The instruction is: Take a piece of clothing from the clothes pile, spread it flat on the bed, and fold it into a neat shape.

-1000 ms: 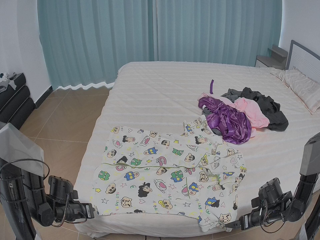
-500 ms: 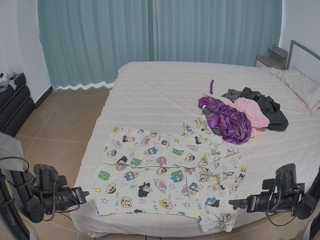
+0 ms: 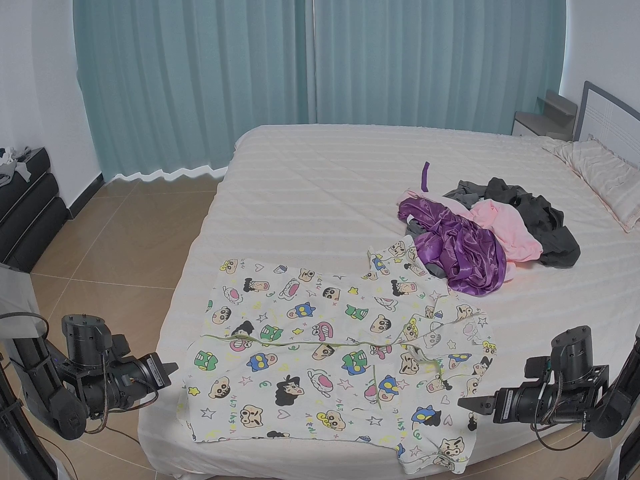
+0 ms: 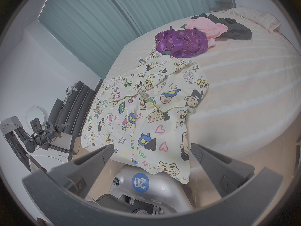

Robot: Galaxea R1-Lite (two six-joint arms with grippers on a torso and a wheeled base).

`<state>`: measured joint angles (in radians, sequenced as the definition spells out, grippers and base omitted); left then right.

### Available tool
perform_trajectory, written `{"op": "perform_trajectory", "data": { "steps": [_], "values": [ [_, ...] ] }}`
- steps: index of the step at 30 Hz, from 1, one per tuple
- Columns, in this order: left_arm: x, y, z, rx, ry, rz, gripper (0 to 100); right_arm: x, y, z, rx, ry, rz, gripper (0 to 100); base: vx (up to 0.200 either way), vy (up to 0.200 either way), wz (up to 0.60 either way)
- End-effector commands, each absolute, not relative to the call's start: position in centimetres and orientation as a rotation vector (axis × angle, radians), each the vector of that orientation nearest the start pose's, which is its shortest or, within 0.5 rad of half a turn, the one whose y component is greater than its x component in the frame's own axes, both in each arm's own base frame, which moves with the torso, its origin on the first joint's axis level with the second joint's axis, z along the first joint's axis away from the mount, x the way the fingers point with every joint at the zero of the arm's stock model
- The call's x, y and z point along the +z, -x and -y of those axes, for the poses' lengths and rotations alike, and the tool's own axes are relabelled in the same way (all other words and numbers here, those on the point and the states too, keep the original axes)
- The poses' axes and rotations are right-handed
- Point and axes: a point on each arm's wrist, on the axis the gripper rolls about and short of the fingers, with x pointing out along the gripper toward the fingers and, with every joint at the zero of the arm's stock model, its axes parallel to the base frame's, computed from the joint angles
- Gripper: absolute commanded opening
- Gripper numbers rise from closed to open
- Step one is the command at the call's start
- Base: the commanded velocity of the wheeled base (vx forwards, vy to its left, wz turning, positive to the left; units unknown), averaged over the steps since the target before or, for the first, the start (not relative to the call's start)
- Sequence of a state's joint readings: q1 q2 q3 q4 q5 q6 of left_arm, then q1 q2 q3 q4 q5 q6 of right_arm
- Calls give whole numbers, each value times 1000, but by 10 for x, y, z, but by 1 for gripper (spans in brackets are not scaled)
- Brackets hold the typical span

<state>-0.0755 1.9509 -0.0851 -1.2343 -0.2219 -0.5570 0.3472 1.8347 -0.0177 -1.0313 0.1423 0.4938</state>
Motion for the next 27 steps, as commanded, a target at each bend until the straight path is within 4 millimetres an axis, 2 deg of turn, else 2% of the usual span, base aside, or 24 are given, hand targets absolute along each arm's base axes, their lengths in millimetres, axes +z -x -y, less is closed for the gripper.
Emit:
{"op": "perform_trajectory", "data": {
  "steps": [1, 6, 7, 14, 21, 27],
  "values": [
    [29, -214, 22, -106, 580, -699, 0, 26, -165, -63, 251, -374, -913, 100, 0, 0, 0],
    [27, -211, 23, -119, 580, -716, 0, 25, -165, -64, 251, -373, -917, 100, 0, 0, 0],
    [27, -211, 24, -125, 582, -720, 100, 25, -165, -64, 252, -373, -916, 100, 0, 0, 0],
    [23, -208, 23, -121, 588, -754, 100, 25, -164, -63, 251, -373, -924, 100, 0, 0, 0],
    [-10, -199, 24, -104, 515, -922, 100, 21, -164, -65, 250, -366, -948, 100, 0, 0, 0],
    [-19, -193, 22, -158, 472, -983, 100, 21, -164, -65, 253, -367, -950, 100, 0, 0, 0]
  ]
}}
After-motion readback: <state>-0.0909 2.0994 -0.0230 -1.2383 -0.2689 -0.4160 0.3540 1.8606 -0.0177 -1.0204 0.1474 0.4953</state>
